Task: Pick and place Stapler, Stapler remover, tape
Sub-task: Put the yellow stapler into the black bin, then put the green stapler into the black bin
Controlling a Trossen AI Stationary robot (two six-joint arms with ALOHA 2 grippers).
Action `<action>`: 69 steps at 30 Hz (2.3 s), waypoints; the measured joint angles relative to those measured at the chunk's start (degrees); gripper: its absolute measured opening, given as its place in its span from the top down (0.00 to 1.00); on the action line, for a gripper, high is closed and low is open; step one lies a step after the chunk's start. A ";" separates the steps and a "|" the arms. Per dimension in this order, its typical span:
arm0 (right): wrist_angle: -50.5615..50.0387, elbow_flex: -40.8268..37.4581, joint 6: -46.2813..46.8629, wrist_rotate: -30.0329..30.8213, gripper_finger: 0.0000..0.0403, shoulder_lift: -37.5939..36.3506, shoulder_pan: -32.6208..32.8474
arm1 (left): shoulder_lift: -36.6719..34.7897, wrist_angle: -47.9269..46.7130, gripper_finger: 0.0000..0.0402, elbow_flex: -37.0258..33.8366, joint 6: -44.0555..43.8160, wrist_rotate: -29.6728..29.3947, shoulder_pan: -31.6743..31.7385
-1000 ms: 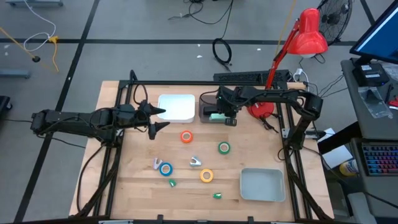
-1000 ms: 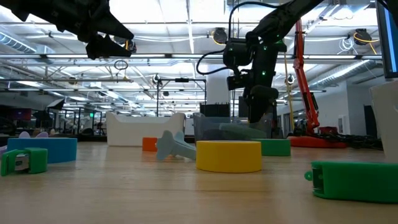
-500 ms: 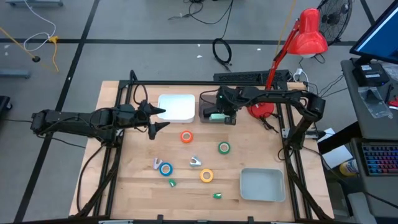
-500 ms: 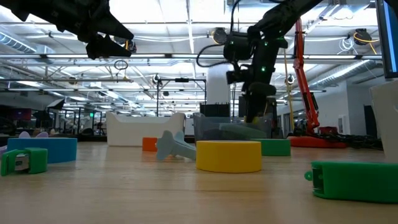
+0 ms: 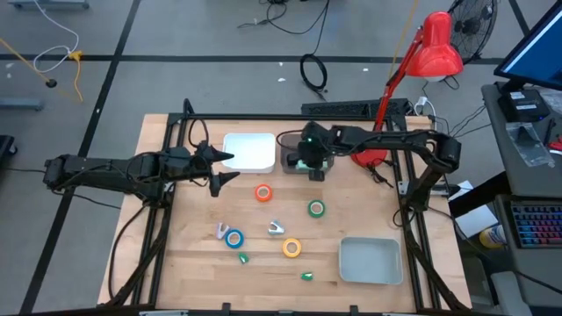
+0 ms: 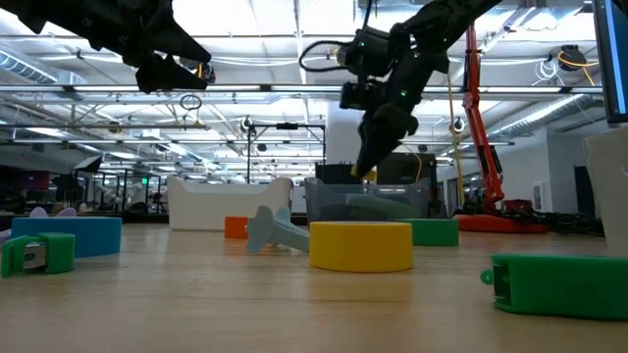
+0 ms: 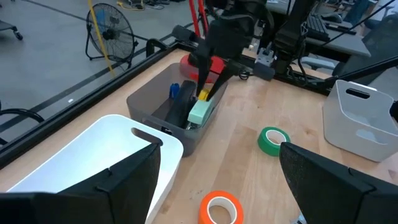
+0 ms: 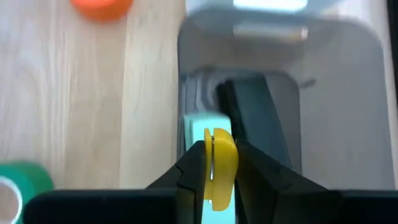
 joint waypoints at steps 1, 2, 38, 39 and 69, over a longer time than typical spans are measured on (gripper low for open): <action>1.23 0.00 0.02 -0.05 0.84 0.00 0.21 | 0.01 -0.01 0.17 0.00 0.00 0.02 0.00; 2.44 0.00 0.02 -0.12 0.84 0.00 0.32 | 0.01 0.00 0.17 0.00 0.00 0.02 0.00; 14.68 0.02 4.15 -5.95 0.83 7.96 0.13 | 0.02 0.04 0.17 0.00 -0.03 -0.33 0.07; 14.65 0.02 4.14 -5.87 0.83 7.96 0.13 | 0.02 0.02 0.17 0.00 -0.04 -0.33 0.10; 13.33 0.06 -2.94 1.16 0.61 5.36 -0.41 | 0.00 0.00 0.17 0.02 0.01 -0.35 0.11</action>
